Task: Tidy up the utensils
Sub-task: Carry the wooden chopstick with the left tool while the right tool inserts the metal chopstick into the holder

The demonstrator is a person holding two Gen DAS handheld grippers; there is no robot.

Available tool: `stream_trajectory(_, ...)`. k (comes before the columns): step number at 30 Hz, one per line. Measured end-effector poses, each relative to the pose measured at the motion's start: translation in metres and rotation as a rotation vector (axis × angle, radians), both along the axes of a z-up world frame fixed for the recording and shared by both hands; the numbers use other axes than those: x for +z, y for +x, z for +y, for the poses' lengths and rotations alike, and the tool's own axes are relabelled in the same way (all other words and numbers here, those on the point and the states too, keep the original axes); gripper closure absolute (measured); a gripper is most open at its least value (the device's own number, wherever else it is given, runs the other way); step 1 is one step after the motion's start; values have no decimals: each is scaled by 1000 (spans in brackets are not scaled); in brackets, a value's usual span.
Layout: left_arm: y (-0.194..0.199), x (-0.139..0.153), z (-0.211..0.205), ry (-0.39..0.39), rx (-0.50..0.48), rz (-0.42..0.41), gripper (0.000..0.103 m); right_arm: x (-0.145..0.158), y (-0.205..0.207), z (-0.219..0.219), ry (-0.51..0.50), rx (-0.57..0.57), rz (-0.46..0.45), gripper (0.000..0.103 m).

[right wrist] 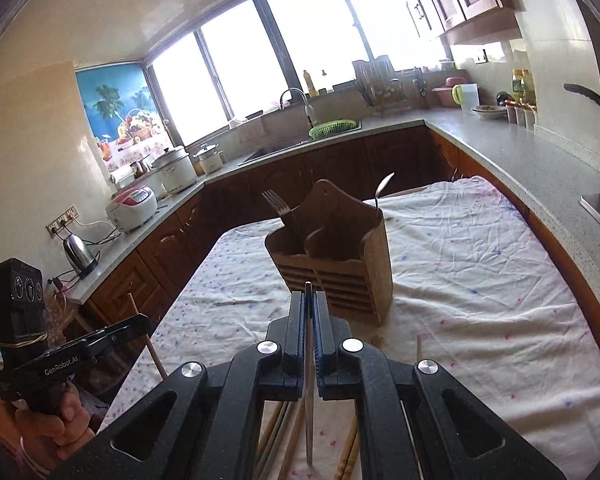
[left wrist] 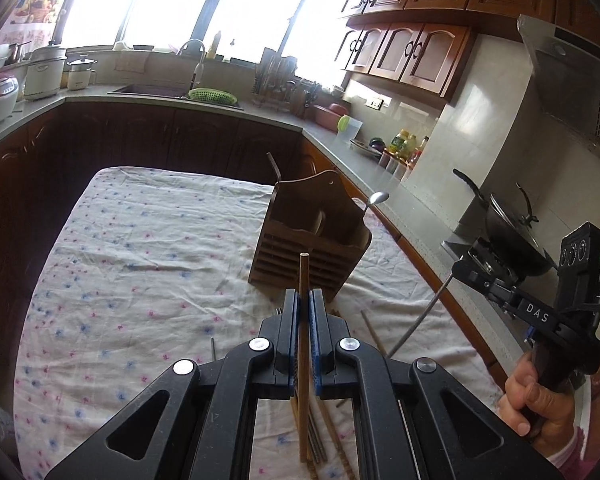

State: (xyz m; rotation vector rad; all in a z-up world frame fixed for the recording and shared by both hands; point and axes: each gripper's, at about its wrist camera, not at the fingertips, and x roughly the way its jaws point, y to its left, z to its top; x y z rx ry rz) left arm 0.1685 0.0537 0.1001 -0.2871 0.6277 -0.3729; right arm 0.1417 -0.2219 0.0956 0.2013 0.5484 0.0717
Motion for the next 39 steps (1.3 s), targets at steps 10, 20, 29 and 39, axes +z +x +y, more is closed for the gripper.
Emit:
stream_trajectory(10, 3, 9, 2, -10, 3, -33, 100, 15, -2, -1, -6, -1, -49, 99)
stream_trajectory(20, 24, 35, 3, -6, 12, -110, 100, 39, 10, -9, -14, -18, -114, 99)
stream_trajectory(29, 69, 70, 5, -44, 66, -227, 100, 82, 38, -21, -33, -70, -236, 99)
stream_trajectory(39, 164, 41, -2, -114, 167, -246, 100, 91, 92, -35, -82, -149, -277, 99)
